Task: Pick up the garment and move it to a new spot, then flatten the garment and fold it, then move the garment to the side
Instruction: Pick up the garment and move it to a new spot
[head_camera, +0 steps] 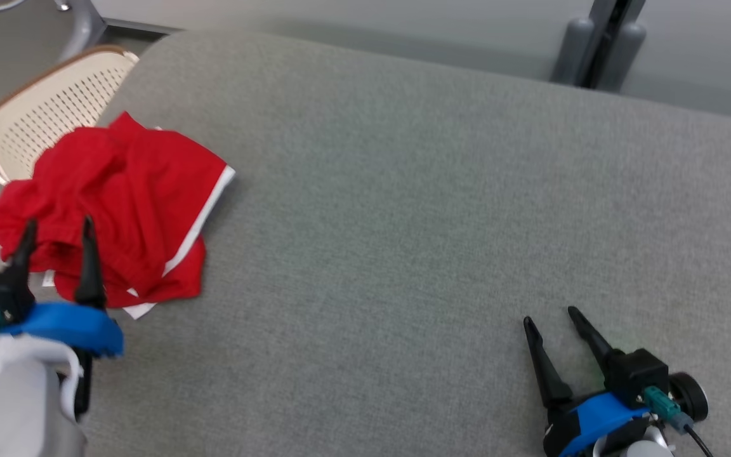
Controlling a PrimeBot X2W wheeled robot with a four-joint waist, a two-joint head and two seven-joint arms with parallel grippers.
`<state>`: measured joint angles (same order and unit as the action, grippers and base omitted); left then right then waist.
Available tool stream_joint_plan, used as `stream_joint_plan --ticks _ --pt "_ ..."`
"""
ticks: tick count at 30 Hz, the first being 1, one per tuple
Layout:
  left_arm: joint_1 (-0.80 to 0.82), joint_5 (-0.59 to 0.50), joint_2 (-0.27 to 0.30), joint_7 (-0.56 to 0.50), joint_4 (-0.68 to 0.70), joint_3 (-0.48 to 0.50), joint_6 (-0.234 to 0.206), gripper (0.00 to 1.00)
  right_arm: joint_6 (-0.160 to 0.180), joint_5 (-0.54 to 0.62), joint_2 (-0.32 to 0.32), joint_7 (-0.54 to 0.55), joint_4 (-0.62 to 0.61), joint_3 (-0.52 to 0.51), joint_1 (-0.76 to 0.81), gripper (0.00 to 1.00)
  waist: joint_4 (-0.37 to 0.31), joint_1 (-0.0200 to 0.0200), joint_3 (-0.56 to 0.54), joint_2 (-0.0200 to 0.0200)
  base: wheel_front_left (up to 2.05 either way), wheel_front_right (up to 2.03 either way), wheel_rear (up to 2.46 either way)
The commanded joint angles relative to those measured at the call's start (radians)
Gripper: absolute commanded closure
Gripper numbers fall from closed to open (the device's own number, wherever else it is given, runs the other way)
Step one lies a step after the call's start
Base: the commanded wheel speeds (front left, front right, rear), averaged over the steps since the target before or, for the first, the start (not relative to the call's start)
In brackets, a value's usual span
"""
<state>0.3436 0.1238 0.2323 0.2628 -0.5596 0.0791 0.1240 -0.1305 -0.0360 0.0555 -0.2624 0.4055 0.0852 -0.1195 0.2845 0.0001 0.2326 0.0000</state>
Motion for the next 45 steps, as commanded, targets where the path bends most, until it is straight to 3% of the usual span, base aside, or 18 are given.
stream_joint_plan --ticks 1,9,15,16,17,18,24,34,45 --pt "0.049 0.011 0.016 0.003 -0.017 -0.008 0.005 0.0 0.0 0.008 0.01 -0.004 -0.006 0.0 -0.022 0.0 0.001 -0.0001 0.027 0.0 0.0 0.0 0.0" --pt "0.269 0.044 0.118 -0.014 -0.233 -0.069 0.006 0.0 0.0 0.015 0.029 -0.001 0.005 0.016 -0.083 0.0 -0.047 -0.0001 0.14 0.0 0.0 0.0 0.0" --pt "0.375 0.044 0.15 -0.048 -0.416 -0.073 -0.021 0.0 0.001 0.011 0.04 0.005 0.019 0.014 -0.113 0.0 -0.078 -0.0001 0.193 0.0 0.0 0.0 0.0" --pt "0.389 0.04 0.15 -0.044 -0.437 -0.078 -0.025 0.06 0.001 0.009 0.04 0.006 0.021 0.011 -0.114 0.0 -0.081 -0.0001 0.196 0.0 0.0 0.0 0.0" --pt "0.4 0.039 0.151 -0.04 -0.456 -0.079 -0.029 0.75 0.001 0.009 0.04 0.006 0.021 0.009 -0.114 0.0 -0.083 -0.0001 0.198 0.0 0.0 0.0 0.0" --pt "0.407 0.041 0.15 -0.033 -0.471 -0.078 -0.031 1.0 0.001 0.009 0.039 0.006 0.022 0.006 -0.114 0.0 -0.084 -0.0001 0.199 0.0 0.0 0.0 0.0" --pt "0.442 0.031 0.147 0.001 -0.453 -0.099 -0.02 1.0 0.001 -0.006 0.026 0.005 0.028 0.008 -0.103 0.0 -0.089 -0.0001 0.157 0.0 0.0 0.0 0.0" --pt "0.435 -0.005 0.109 0.002 -0.1 -0.204 0.004 1.0 0.0 -0.05 -0.002 -0.002 0.039 0.038 -0.047 0.0 -0.122 -0.0001 -0.026 0.0 0.0 0.0 0.0" --pt "0.387 0.1 0.021 -0.006 0.09 -0.384 0.006 1.0 0.0 -0.093 -0.004 -0.003 0.042 0.075 0.019 0.0 -0.332 -0.0001 -0.137 0.0 0.0 0.0 0.0"
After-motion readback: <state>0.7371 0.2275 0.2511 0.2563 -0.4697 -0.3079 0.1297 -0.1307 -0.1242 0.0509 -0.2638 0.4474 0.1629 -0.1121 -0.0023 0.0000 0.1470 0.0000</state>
